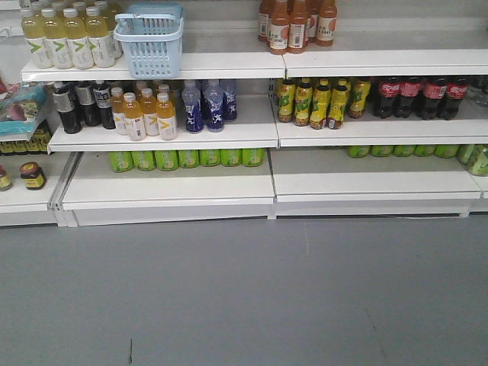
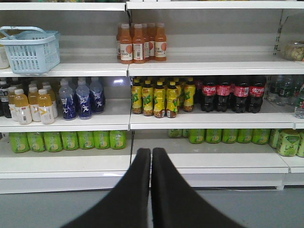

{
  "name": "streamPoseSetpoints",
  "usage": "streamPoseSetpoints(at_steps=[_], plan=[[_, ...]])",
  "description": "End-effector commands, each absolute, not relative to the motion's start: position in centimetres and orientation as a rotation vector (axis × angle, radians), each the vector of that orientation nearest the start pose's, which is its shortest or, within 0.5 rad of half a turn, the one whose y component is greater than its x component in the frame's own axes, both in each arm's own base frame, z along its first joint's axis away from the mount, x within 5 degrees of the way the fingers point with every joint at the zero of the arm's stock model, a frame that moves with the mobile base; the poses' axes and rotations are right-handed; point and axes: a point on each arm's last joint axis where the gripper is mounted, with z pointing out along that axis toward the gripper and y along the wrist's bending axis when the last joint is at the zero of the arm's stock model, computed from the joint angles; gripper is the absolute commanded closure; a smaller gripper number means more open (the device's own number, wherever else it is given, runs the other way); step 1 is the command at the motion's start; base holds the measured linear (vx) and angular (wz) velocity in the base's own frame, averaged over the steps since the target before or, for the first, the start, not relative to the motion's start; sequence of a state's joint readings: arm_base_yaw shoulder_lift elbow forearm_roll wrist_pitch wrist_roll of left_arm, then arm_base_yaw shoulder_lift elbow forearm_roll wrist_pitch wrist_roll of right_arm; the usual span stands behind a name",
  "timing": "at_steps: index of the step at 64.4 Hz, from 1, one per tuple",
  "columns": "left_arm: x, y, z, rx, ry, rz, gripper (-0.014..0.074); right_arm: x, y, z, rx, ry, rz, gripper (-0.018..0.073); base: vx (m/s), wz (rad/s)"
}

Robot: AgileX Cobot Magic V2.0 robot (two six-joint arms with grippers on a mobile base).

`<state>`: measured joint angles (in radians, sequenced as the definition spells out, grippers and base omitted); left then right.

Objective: Place coke in basket with both arms
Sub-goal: 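Drive the base toward the shelf holding the light-blue basket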

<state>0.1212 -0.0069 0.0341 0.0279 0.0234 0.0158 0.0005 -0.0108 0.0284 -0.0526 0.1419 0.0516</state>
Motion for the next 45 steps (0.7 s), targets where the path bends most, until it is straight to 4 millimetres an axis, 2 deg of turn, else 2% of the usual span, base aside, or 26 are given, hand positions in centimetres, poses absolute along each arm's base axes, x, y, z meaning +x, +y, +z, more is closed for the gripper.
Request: streamPoseSetpoints(at_steps=[1,45], plan=[[5.47,0.66,20.78,-0.058,1.445,0.131,0.0603,5.59,-0.03,19.59,0.001,1.558,-0.005,0.0568,0.00,0.00],[5.47,0.66,20.78,-0.058,1.445,0.131,0.0603,5.59,-0.03,19.59,0.001,1.558,-0.005,0.0568,0.00,0.00]])
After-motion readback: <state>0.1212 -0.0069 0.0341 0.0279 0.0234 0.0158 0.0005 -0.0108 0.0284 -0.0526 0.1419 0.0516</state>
